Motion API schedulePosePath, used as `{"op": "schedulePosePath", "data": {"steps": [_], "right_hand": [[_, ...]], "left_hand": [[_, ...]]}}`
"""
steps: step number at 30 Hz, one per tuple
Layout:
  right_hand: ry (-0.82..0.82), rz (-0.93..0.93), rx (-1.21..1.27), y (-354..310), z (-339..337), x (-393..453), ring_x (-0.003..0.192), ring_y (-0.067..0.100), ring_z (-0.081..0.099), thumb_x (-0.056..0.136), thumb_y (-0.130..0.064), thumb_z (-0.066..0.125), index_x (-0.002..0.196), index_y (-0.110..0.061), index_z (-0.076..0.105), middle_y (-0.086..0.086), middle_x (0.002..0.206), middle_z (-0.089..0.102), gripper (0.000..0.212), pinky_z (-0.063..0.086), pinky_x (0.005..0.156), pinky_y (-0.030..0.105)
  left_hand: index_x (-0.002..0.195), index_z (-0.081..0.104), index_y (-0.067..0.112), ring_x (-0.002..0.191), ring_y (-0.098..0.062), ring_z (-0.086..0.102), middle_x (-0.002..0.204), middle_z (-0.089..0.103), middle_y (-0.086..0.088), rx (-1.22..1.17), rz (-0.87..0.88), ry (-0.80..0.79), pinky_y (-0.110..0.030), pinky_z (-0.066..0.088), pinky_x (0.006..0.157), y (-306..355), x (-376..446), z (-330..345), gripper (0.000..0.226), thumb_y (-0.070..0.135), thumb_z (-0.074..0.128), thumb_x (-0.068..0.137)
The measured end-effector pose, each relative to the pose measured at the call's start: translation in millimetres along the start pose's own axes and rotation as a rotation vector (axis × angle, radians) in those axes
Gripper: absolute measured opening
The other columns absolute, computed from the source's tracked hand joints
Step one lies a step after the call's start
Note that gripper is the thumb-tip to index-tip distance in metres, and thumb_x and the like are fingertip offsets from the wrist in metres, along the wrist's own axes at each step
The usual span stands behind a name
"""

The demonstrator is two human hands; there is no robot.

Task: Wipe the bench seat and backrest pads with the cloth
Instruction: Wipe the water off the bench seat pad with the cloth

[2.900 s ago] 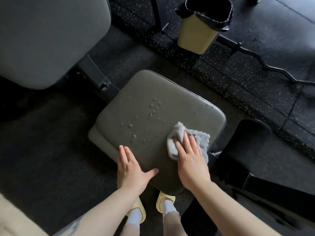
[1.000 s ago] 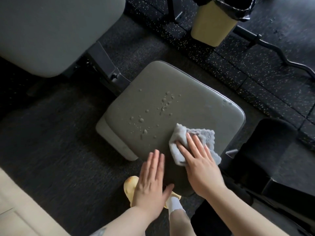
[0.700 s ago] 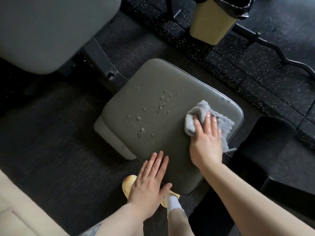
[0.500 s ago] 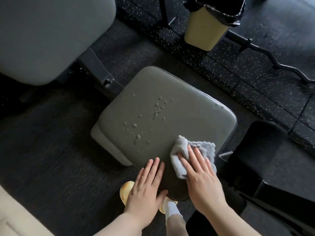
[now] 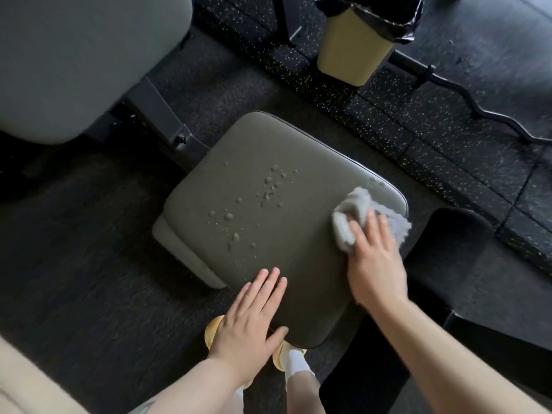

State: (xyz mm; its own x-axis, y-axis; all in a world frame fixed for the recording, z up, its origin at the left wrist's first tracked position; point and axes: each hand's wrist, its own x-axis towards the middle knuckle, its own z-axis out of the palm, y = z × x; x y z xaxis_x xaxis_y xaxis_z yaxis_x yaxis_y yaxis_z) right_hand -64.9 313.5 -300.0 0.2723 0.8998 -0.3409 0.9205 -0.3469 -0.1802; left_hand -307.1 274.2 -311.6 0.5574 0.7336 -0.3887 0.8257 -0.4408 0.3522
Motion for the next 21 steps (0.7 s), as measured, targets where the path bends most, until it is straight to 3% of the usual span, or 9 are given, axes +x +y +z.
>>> {"op": "schedulePosePath", "data": {"steps": [3, 5, 8, 10, 14, 18, 21], "right_hand": [[0.010, 0.247, 0.058, -10, -17, 55, 0.149, 0.029, -0.004, 0.091, -0.011, 0.038, 0.152, -0.028, 0.019, 0.006, 0.162, 0.000, 0.066, 0.008, 0.120, 0.045], [-0.034, 0.221, 0.094, -34, -25, 80, 0.148, 0.025, -0.010, 0.092, -0.012, 0.040, 0.152, -0.034, 0.013, 0.000, 0.162, -0.006, 0.070, 0.002, 0.120, 0.043], [-0.024, -0.011, 0.089, -49, -14, 61, 0.149, 0.024, -0.006, 0.094, -0.013, 0.042, 0.151, -0.035, 0.021, -0.001, 0.163, 0.000, 0.064, 0.004, 0.120, 0.042], [0.021, -0.058, 0.070, -35, -6, 27, 0.149, 0.023, -0.003, 0.093, -0.009, 0.042, 0.150, -0.034, 0.025, -0.001, 0.162, 0.004, 0.065, 0.006, 0.121, 0.040], [-0.002, 0.104, 0.058, -1, -17, 34, 0.149, 0.024, -0.001, 0.093, -0.009, 0.041, 0.152, -0.029, 0.022, 0.003, 0.163, 0.005, 0.065, 0.008, 0.120, 0.040], [-0.038, 0.230, 0.141, -21, -32, 72, 0.149, 0.021, -0.007, 0.091, -0.006, 0.040, 0.153, -0.032, 0.016, 0.001, 0.163, -0.003, 0.071, 0.003, 0.120, 0.040], [-0.009, -0.035, 0.129, -26, -7, 24, 0.149, 0.026, -0.001, 0.088, -0.003, 0.045, 0.150, -0.030, 0.029, 0.003, 0.162, 0.007, 0.069, 0.005, 0.119, 0.043]], "left_hand": [[0.150, 0.029, 0.020, 0.146, -0.014, 0.015, 0.158, 0.024, 0.002, 0.016, 0.067, 0.006, -0.032, 0.015, 0.113, -2, 7, -2, 0.073, 0.048, 0.042, 0.084], [0.150, 0.030, 0.020, 0.145, -0.014, 0.018, 0.158, 0.024, 0.002, 0.013, 0.082, 0.014, -0.033, 0.016, 0.113, -2, 13, -3, 0.070, 0.047, 0.041, 0.086], [0.149, 0.031, 0.021, 0.144, -0.014, 0.022, 0.157, 0.026, 0.002, 0.011, 0.076, -0.008, -0.033, 0.022, 0.115, -1, 18, -5, 0.069, 0.046, 0.040, 0.085], [0.149, 0.028, 0.023, 0.145, -0.012, 0.019, 0.157, 0.024, 0.005, -0.015, 0.062, -0.027, -0.032, 0.022, 0.117, 0, 17, -6, 0.069, 0.045, 0.042, 0.084], [0.151, 0.024, 0.024, 0.146, -0.013, 0.016, 0.159, 0.018, 0.006, -0.034, 0.053, -0.061, -0.034, 0.020, 0.115, 1, 16, -9, 0.075, 0.041, 0.052, 0.084], [0.153, 0.014, 0.024, 0.148, -0.011, 0.001, 0.161, 0.005, 0.006, -0.014, 0.145, -0.077, -0.033, 0.003, 0.116, -4, 23, -13, 0.075, 0.040, 0.051, 0.089], [0.153, 0.011, 0.026, 0.147, -0.007, -0.008, 0.160, -0.001, 0.010, -0.034, 0.212, -0.089, -0.029, -0.008, 0.115, -2, 34, -22, 0.074, 0.038, 0.048, 0.091]]}}
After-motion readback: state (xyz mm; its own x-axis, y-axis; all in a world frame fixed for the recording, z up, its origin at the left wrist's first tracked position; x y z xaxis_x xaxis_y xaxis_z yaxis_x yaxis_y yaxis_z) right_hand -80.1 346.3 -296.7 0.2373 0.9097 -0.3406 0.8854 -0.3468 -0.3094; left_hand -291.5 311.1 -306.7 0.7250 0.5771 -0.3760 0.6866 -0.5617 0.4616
